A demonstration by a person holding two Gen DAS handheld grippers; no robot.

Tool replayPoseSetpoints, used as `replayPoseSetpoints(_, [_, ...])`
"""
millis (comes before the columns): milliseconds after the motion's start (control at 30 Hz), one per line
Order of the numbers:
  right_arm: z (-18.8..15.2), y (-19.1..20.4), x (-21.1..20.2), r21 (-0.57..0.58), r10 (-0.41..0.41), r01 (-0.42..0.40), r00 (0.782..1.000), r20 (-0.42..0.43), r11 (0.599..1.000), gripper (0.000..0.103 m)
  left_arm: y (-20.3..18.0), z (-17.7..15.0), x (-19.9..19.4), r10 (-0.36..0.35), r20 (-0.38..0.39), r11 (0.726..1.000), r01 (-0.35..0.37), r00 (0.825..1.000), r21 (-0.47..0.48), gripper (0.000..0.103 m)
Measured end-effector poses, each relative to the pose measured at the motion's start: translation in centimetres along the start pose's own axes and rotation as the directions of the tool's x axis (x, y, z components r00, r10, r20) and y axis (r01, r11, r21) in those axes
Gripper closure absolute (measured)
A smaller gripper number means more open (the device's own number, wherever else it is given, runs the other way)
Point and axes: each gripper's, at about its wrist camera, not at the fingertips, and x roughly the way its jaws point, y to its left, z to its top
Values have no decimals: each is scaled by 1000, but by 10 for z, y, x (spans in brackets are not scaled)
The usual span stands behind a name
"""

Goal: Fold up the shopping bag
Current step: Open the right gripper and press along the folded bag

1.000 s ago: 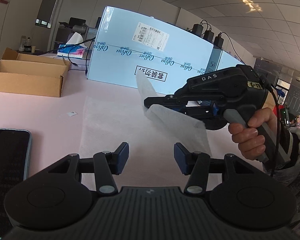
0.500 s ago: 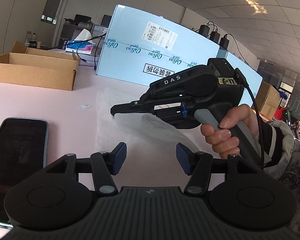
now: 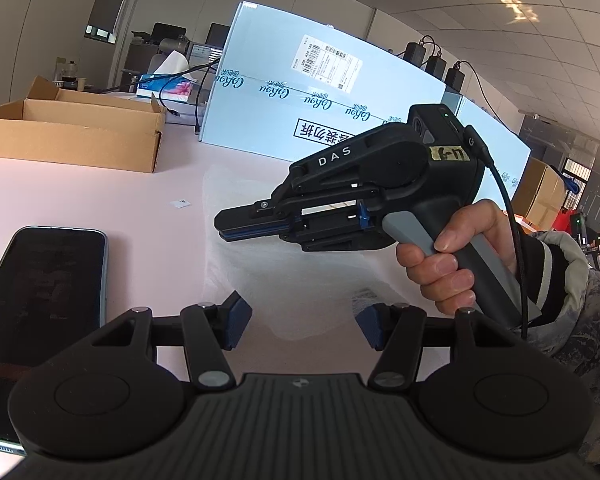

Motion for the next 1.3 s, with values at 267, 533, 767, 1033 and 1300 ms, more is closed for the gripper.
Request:
replayPoseSetpoints(267, [2, 3, -39, 4, 82, -84, 985, 154, 996, 77, 5, -4, -22, 70, -2, 998, -70, 998, 5, 50])
replayPoseSetpoints(533, [-14, -15, -104, 34, 25, -35, 962, 273, 999, 67, 4, 9, -53, 118, 84, 992, -120, 990, 26, 49])
replayPoseSetpoints(767, [-43, -32, -121, 78, -6, -14, 968, 249, 997, 62, 3, 9, -34, 208, 36, 977, -209, 978, 33, 49])
replayPoseSetpoints(1033, [-49, -34, -126, 78, 23, -43, 971, 240, 996, 59, 19, 2, -42, 325, 0, 946, -324, 946, -17, 49])
replayPoseSetpoints(1300, [-68, 6, -90, -134, -11, 14, 1000, 26, 991, 93, 0, 17, -60, 188, 143, 982, -187, 972, -15, 50])
